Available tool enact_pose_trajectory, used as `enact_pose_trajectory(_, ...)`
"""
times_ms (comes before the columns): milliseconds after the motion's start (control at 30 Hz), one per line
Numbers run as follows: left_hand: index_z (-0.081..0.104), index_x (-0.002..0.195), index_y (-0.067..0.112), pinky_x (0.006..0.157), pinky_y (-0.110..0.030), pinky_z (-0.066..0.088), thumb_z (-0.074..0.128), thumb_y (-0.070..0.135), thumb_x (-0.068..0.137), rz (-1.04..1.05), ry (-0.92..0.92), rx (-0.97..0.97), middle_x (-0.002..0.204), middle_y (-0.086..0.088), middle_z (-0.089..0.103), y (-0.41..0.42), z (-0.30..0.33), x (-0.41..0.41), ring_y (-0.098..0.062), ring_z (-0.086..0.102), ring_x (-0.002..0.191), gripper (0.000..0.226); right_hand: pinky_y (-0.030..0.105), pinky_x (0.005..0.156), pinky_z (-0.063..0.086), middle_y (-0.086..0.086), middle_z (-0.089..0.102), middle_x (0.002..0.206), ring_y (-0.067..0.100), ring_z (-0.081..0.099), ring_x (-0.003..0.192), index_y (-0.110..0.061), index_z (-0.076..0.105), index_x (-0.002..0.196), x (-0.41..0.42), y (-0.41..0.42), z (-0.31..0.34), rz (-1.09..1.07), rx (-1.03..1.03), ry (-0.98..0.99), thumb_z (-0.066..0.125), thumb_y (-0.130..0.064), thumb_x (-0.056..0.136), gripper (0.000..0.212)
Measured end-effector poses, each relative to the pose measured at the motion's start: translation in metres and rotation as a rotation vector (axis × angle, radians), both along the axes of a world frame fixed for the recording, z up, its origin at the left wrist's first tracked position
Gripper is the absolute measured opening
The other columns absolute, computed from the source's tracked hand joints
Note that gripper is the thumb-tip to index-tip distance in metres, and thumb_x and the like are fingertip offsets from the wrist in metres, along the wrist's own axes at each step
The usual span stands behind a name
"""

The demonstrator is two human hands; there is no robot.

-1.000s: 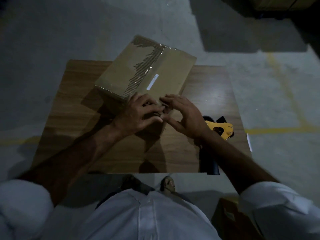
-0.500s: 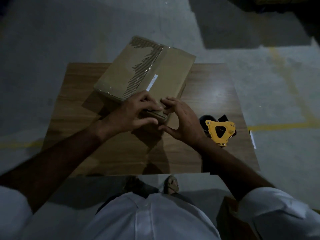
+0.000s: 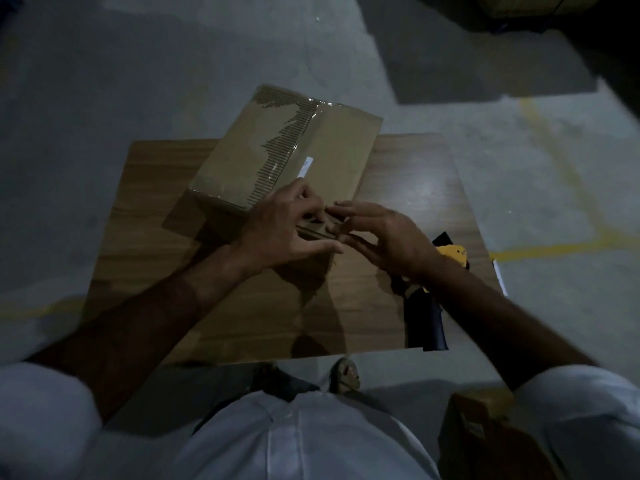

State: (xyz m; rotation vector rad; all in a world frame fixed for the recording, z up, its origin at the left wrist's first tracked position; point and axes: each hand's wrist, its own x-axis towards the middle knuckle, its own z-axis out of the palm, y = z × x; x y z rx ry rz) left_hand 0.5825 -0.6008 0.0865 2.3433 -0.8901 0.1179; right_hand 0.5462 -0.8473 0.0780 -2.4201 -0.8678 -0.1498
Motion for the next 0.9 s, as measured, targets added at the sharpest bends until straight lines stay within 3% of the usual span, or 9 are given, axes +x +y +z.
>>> enact_pose_trajectory(167,0.065,0.091,0.022,0.083,-0.037,0.040,0.075,0.059,0.080,0.197,-0.152,-0.043,0.098,0.006,0.051,-0.022,-0.026,-0.022,-0.018,0.054,0.093,0.039,0.035,0.091,0.056,0.008,0.069,0.134,0.025,0.064,0.125,-0.011,0.078,0.112,0.017,-0.004,-0.010,0.046,-0.036,-0.199,0.071,-0.020,0.098,0.018)
enact_pose_trajectory(400,0.062,0.107,0.029,0.093,-0.040,0.037,0.084,0.050,0.076,0.183,-0.126,-0.037,0.108,-0.002,0.052,-0.016,-0.035,-0.030,-0.017,0.048,0.102,0.043,0.029,0.109,0.046,0.011,0.065,0.140,0.028,0.058,0.132,-0.004,0.073,0.114,0.005,0.002,-0.045,0.002,0.138,-0.219,0.078,-0.013,0.093,0.023)
enact_pose_trajectory(467,0.068,0.107,0.024,0.093,-0.043,0.043,0.089,0.048,0.071,0.137,-0.059,0.002,0.109,-0.001,0.054,-0.011,-0.025,-0.024,-0.018,0.051,0.102,0.048,0.032,0.105,0.049,0.011,0.064,0.140,0.028,0.058,0.131,-0.004,0.072,0.115,0.010,-0.001,-0.039,0.036,0.111,-0.201,0.082,-0.019,0.090,0.031)
enact_pose_trajectory(567,0.070,0.109,0.017,0.086,-0.048,0.052,0.094,0.030,0.068,0.018,0.031,0.041,0.109,0.001,0.055,-0.001,-0.011,-0.010,-0.021,0.056,0.100,0.049,0.032,0.090,0.052,0.008,0.067,0.130,0.024,0.062,0.116,-0.010,0.074,0.112,0.019,-0.002,-0.026,0.065,0.126,-0.171,0.087,-0.043,0.084,0.045)
enact_pose_trajectory(633,0.070,0.109,0.016,0.084,-0.045,0.054,0.094,0.022,0.068,-0.017,0.050,0.023,0.108,0.001,0.056,0.001,-0.010,-0.005,-0.019,0.058,0.100,0.048,0.031,0.087,0.050,0.007,0.068,0.125,0.022,0.062,0.109,-0.011,0.076,0.107,0.018,0.004,-0.026,0.021,0.165,-0.160,0.087,-0.051,0.081,0.049)
enact_pose_trajectory(733,0.071,0.110,0.012,0.084,-0.042,0.055,0.094,0.013,0.069,-0.010,0.041,0.010,0.107,-0.002,0.056,0.001,-0.011,-0.008,-0.020,0.059,0.099,0.047,0.041,0.091,0.051,0.009,0.067,0.127,0.025,0.060,0.118,-0.007,0.074,0.104,0.004,0.015,-0.038,-0.080,0.222,-0.139,0.085,-0.038,0.086,0.037)
enact_pose_trajectory(833,0.073,0.109,0.016,0.086,-0.026,0.053,0.094,0.018,0.071,0.051,0.093,-0.048,0.107,0.008,0.054,0.015,-0.009,-0.008,-0.008,0.057,0.098,0.044,0.046,0.093,0.050,0.006,0.062,0.133,0.025,0.056,0.124,-0.011,0.069,0.112,-0.005,0.021,-0.041,-0.137,0.167,-0.099,0.081,-0.037,0.087,0.038)
enact_pose_trajectory(900,0.076,0.107,0.019,0.084,-0.022,0.051,0.094,0.024,0.072,0.114,0.141,-0.105,0.105,0.010,0.054,0.033,-0.004,-0.001,-0.009,0.058,0.096,0.039,0.048,0.093,0.047,0.002,0.061,0.130,0.022,0.056,0.121,-0.016,0.067,0.112,-0.008,0.027,-0.038,-0.224,0.174,-0.091,0.080,-0.044,0.083,0.042)
